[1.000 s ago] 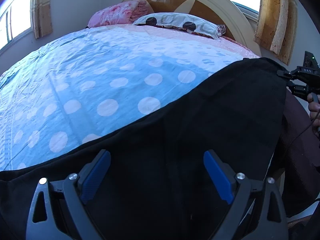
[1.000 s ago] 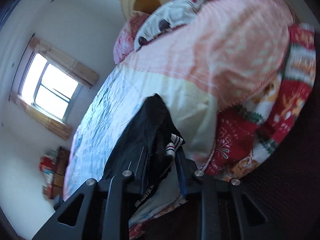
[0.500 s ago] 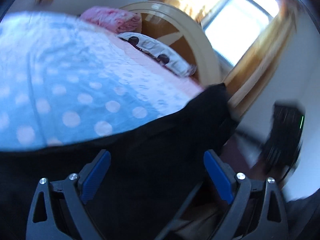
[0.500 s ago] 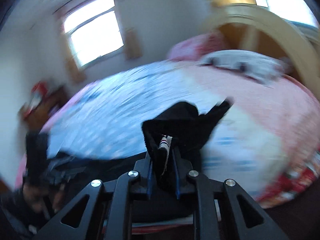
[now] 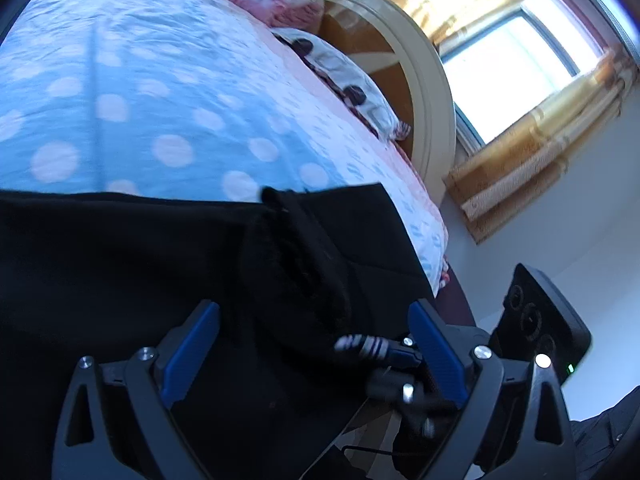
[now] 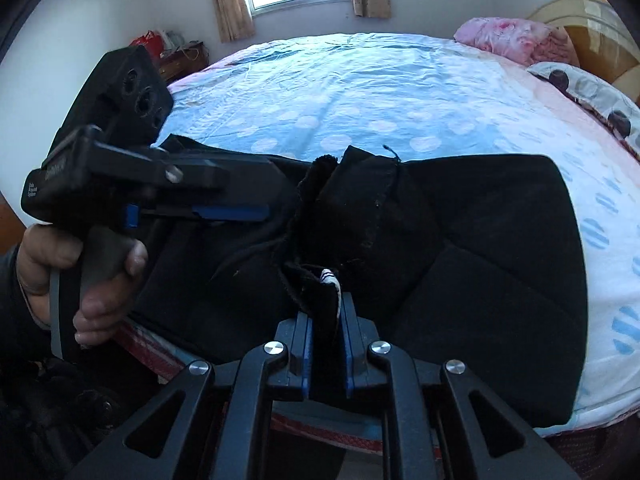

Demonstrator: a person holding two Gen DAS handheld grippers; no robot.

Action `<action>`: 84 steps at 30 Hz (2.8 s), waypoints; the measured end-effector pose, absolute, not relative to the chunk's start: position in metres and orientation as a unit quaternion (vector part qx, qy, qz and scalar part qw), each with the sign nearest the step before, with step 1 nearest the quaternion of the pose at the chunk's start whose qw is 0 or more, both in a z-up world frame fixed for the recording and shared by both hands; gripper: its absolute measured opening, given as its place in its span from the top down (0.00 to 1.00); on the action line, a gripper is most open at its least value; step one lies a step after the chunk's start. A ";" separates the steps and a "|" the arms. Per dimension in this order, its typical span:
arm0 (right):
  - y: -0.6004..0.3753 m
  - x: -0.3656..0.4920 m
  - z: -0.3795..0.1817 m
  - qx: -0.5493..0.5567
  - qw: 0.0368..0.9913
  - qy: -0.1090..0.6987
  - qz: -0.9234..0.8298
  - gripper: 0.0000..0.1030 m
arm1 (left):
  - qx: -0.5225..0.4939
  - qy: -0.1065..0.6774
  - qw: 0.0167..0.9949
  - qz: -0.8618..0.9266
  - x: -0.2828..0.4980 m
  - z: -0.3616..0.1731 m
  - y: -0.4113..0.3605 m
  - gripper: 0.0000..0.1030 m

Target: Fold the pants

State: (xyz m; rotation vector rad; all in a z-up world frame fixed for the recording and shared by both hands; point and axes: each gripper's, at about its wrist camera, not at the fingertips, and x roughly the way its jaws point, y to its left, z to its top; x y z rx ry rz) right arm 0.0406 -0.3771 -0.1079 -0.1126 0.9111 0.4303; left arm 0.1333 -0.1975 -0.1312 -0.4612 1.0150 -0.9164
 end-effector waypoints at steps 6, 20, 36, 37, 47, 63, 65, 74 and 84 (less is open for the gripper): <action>-0.392 0.016 -0.096 -0.079 0.874 0.421 0.229 0.66 | -0.168 0.470 0.761 -0.415 0.133 -0.126 -0.222 0.14; -0.469 -0.002 -0.071 0.069 0.927 0.332 0.161 0.66 | -0.099 0.441 0.817 -0.357 0.116 -0.101 -0.211 0.90; -0.419 0.007 -0.078 0.055 0.905 0.352 0.232 0.60 | -0.130 0.463 0.834 -0.270 0.091 -0.128 -0.083 0.90; -0.415 0.013 -0.084 0.049 0.902 0.360 0.233 0.60 | -0.129 0.464 0.834 -0.268 0.091 -0.131 -0.081 0.90; -0.401 0.025 -0.102 0.034 0.886 0.404 0.225 0.59 | -0.146 0.461 0.833 -0.270 0.090 -0.130 -0.064 0.90; -0.396 0.081 -0.076 0.063 0.892 0.381 0.237 0.50 | -0.113 0.456 0.848 -0.246 0.087 -0.133 -0.065 0.60; -0.397 0.110 -0.084 0.076 0.890 0.393 0.219 0.49 | -0.108 0.452 0.852 -0.242 0.087 -0.132 -0.064 0.58; -0.411 0.118 -0.084 0.130 0.876 0.419 0.202 0.49 | -0.057 0.439 0.873 -0.207 0.084 -0.128 -0.066 0.39; -0.401 0.059 -0.134 0.084 0.857 0.463 0.210 0.48 | -0.013 0.437 0.879 -0.192 0.089 -0.133 -0.076 0.28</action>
